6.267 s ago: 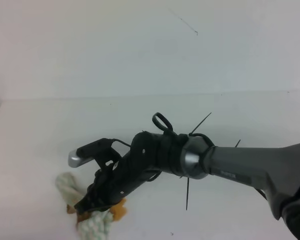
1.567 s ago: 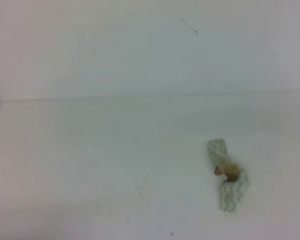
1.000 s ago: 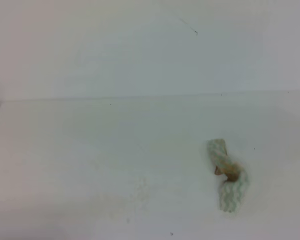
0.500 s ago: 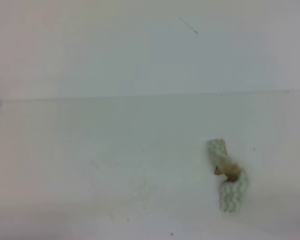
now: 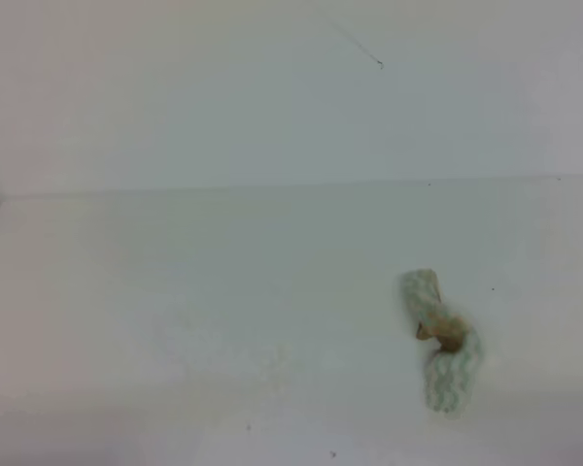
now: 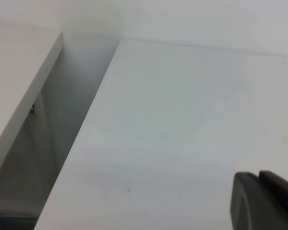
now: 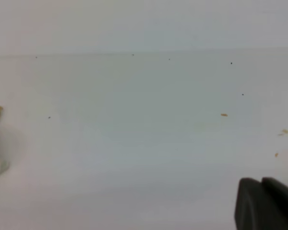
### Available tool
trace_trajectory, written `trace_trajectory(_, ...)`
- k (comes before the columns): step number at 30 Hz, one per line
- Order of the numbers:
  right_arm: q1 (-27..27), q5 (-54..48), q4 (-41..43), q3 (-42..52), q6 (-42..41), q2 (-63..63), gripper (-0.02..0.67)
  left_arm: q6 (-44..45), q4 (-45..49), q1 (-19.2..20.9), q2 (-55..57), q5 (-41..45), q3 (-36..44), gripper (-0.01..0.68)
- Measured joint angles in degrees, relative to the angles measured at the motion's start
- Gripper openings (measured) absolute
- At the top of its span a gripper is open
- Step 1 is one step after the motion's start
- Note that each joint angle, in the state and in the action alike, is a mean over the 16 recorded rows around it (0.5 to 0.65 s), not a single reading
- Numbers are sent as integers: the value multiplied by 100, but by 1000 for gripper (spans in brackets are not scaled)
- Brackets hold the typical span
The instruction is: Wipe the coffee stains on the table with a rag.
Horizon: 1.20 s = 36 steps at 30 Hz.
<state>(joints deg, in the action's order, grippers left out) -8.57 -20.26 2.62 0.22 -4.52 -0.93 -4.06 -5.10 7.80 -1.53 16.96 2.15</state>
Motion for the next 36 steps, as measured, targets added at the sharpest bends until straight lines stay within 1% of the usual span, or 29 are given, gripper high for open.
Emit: trace_trajectory(36, 0, 53, 47, 0, 28, 6, 0, 0, 0, 0, 0, 0, 0, 1)
